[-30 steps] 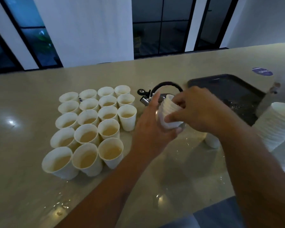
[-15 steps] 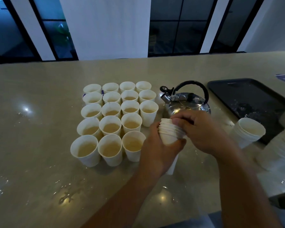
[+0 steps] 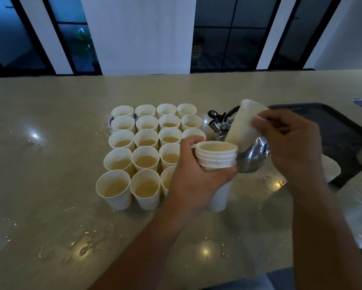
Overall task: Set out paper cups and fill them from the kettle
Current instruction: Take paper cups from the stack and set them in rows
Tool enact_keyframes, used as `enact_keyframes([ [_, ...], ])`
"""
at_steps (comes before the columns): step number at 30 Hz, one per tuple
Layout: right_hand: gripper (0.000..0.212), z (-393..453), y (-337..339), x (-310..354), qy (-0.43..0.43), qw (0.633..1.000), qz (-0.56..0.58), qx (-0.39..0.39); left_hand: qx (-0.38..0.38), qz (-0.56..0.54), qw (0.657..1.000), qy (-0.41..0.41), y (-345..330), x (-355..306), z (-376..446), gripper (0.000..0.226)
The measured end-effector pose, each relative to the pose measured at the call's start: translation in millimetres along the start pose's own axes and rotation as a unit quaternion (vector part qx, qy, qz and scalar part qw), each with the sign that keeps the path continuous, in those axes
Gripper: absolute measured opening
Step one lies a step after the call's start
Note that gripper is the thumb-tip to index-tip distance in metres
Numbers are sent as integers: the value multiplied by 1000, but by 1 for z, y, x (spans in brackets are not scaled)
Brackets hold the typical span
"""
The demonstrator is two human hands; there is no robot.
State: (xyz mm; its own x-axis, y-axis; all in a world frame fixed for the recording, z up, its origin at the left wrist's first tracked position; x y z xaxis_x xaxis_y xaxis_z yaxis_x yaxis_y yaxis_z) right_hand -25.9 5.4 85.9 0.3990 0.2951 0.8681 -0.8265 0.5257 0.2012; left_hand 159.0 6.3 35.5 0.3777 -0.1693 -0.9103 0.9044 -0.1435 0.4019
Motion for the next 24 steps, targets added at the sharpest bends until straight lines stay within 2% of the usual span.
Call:
enact_keyframes([
  [6, 18, -22, -33, -58, -127, 982, -35, 136, -66, 5, 998, -10, 46, -2, 13, 86],
  [10, 20, -40, -52, -83, -139, 962, -103, 209, -98, 53, 994, -8, 75, 4, 19, 87],
  [15, 19, -39, -71, -87, -116, 960, -103, 233, -111, 107, 988, -4, 93, 7, 31, 83],
  [24, 25, -31, -83, -87, -103, 952, -107, 267, -98, 105, 990, 2, 88, 9, 36, 82],
])
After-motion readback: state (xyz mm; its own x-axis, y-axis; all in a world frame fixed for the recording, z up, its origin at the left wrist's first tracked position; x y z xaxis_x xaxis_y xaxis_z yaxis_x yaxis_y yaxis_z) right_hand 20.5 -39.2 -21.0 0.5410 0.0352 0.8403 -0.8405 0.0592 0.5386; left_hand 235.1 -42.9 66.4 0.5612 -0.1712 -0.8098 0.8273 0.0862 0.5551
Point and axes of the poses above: each hand's wrist, its own z-axis towards the middle knuckle, its own y-axis out of the back of the hand, x = y × z, the point moved 1 cm from there along z, towards the middle knuckle, and after that the axes turned 15 degrees about z, right-handed, at the moved point
